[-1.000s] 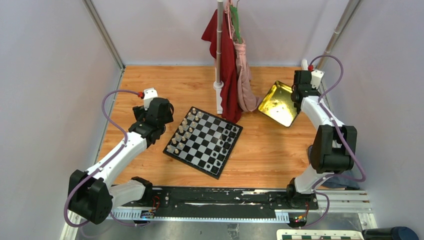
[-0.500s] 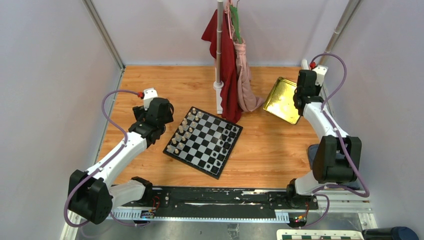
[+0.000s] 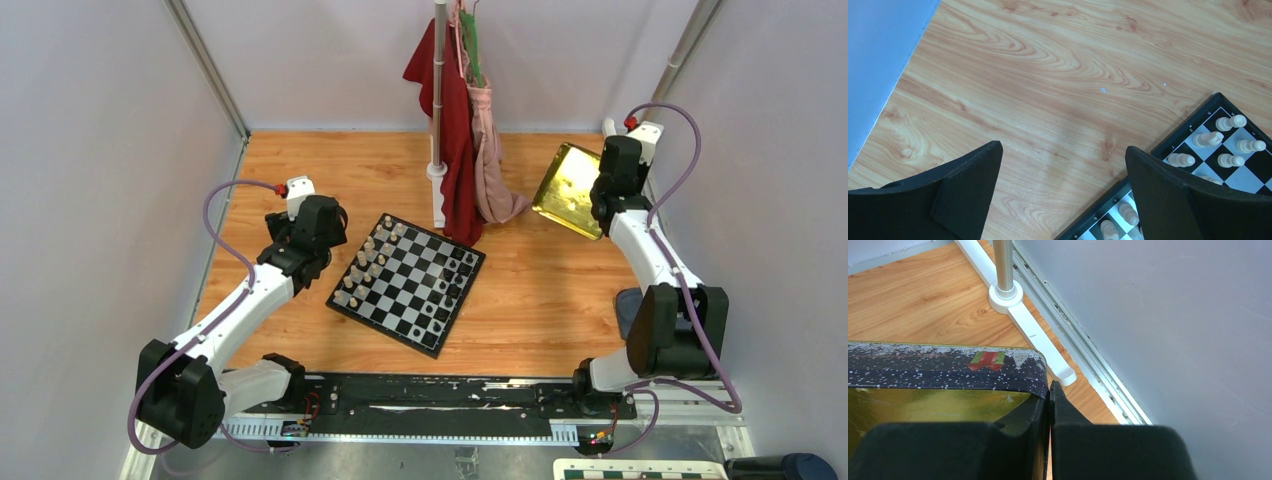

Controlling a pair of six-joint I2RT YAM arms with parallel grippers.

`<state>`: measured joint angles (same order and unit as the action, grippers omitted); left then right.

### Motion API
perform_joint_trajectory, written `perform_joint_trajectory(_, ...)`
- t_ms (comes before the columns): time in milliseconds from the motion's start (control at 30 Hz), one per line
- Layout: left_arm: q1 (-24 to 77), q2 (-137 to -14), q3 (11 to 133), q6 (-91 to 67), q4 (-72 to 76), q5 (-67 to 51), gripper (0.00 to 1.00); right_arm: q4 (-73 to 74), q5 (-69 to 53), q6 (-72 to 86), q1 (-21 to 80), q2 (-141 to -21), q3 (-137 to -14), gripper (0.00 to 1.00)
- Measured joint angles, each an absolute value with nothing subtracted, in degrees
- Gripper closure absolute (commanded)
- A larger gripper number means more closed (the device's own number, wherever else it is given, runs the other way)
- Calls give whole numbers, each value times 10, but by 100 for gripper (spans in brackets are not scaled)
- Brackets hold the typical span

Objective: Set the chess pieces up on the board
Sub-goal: Place the storage box at the center of the board.

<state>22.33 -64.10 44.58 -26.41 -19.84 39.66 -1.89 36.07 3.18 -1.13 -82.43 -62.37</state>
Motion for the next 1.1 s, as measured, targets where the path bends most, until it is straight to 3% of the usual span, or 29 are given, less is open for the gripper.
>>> perform_joint_trajectory(1100, 223, -604, 429, -286, -194, 406, 0, 178, 296, 213, -36, -925, -651, 100)
